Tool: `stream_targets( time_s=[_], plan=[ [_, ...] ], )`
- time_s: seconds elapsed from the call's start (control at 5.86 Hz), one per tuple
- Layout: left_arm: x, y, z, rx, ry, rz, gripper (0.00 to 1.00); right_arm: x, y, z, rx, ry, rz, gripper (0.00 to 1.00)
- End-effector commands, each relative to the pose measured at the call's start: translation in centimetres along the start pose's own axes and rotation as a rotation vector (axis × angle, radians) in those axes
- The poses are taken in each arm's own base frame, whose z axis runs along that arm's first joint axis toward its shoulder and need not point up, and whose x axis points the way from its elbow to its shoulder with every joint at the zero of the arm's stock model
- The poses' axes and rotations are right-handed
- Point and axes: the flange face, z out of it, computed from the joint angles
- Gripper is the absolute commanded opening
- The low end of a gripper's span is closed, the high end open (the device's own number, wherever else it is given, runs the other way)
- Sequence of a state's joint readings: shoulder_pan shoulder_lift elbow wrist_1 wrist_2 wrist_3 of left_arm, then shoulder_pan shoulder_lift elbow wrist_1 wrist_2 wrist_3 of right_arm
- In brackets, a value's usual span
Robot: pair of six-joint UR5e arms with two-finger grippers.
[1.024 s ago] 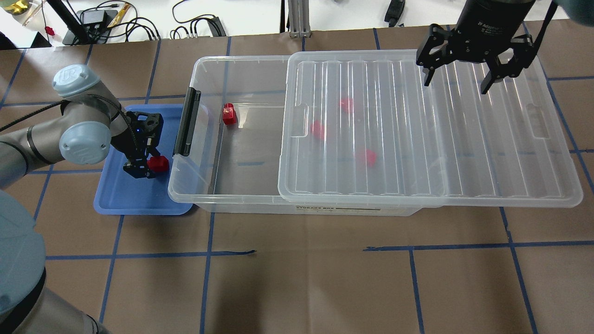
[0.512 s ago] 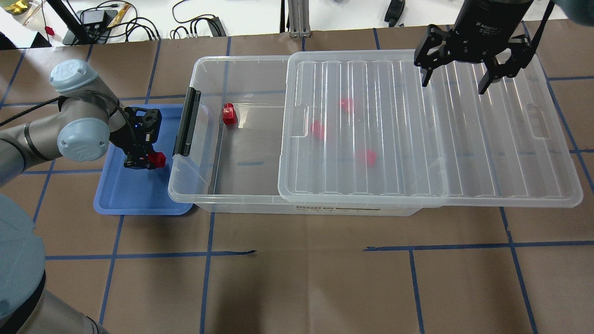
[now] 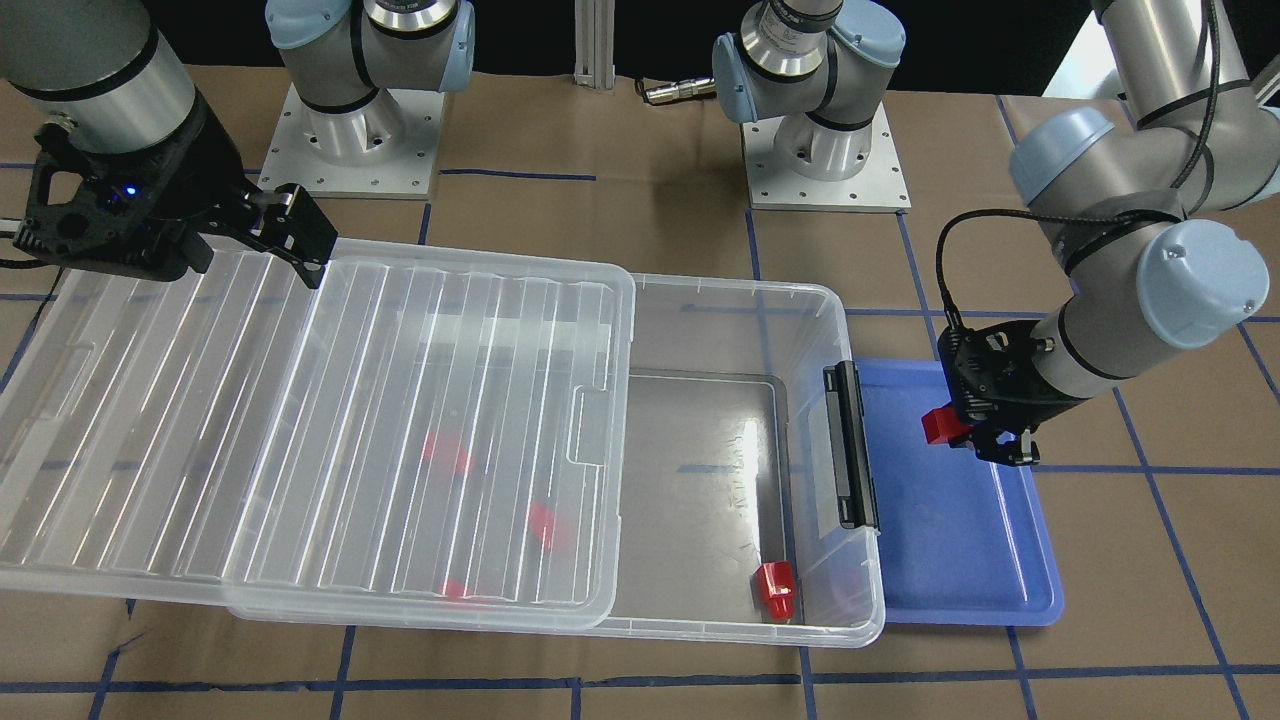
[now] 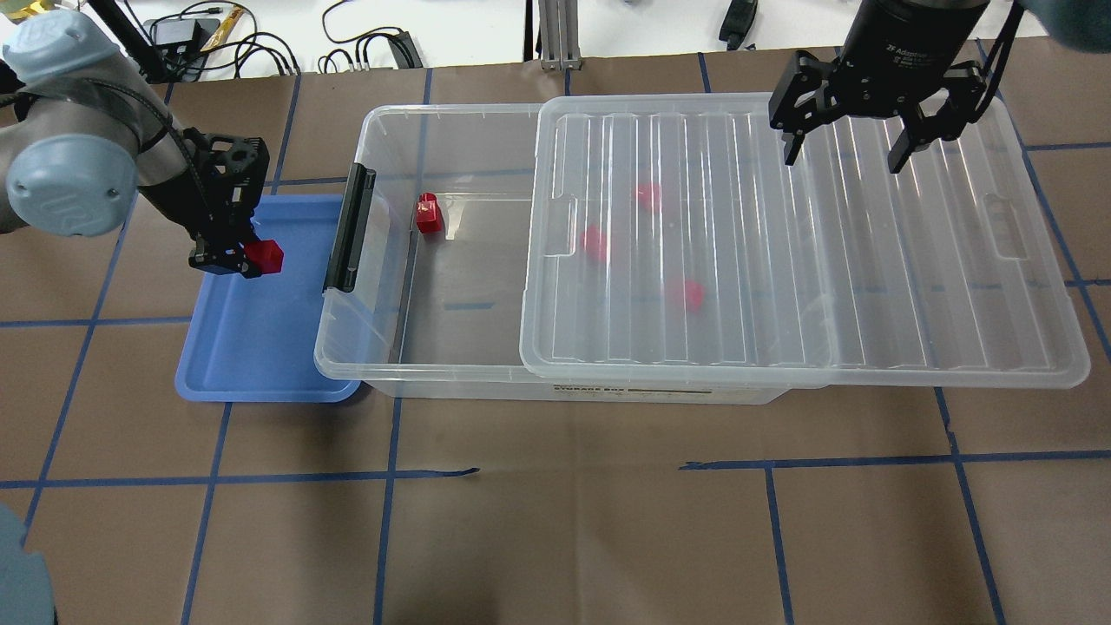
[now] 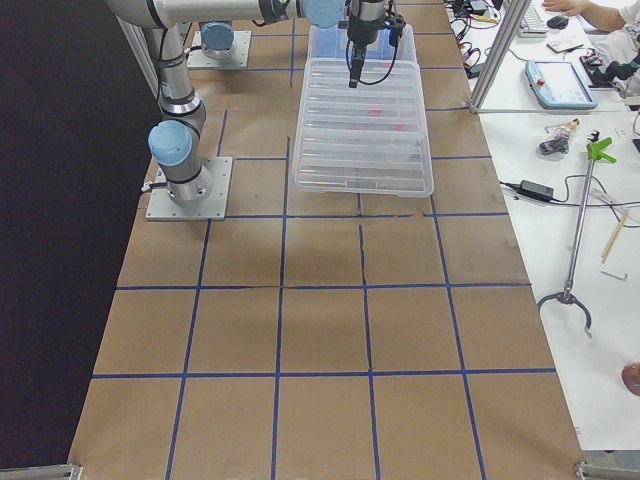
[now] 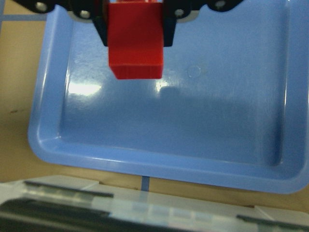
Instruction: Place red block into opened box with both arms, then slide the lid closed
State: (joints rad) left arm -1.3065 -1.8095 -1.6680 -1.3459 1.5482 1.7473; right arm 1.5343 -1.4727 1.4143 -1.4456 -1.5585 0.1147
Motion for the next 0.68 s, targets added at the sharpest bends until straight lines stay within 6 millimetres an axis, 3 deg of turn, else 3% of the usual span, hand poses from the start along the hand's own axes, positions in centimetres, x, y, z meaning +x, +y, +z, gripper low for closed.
stream_targets(
  time_s=[0.0,0.17,0.34,0.51],
  plan=[
    [3.0,-8.4,-5.7,0.043,-0.065,-0.118,0.04,0.0,0.0,0.4,-0.007,0.001,-0.001,1.0],
    [4.0,-14.3,-4.8,0.029,-0.069,-0.113,0.04,0.0,0.0,0.4,-0.007,0.002,-0.001,1.0],
    [4.4,-18.9,-2.1,0.022,-0.073,-0.086,0.04,0.1,-0.1,0.6,-0.01,0.002,0.001,1.0],
    [3.6,-21.1,2.2,0.02,-0.048,-0.117,0.04,0.1,-0.1,0.6,-0.01,0.002,-0.001,1.0]
  ],
)
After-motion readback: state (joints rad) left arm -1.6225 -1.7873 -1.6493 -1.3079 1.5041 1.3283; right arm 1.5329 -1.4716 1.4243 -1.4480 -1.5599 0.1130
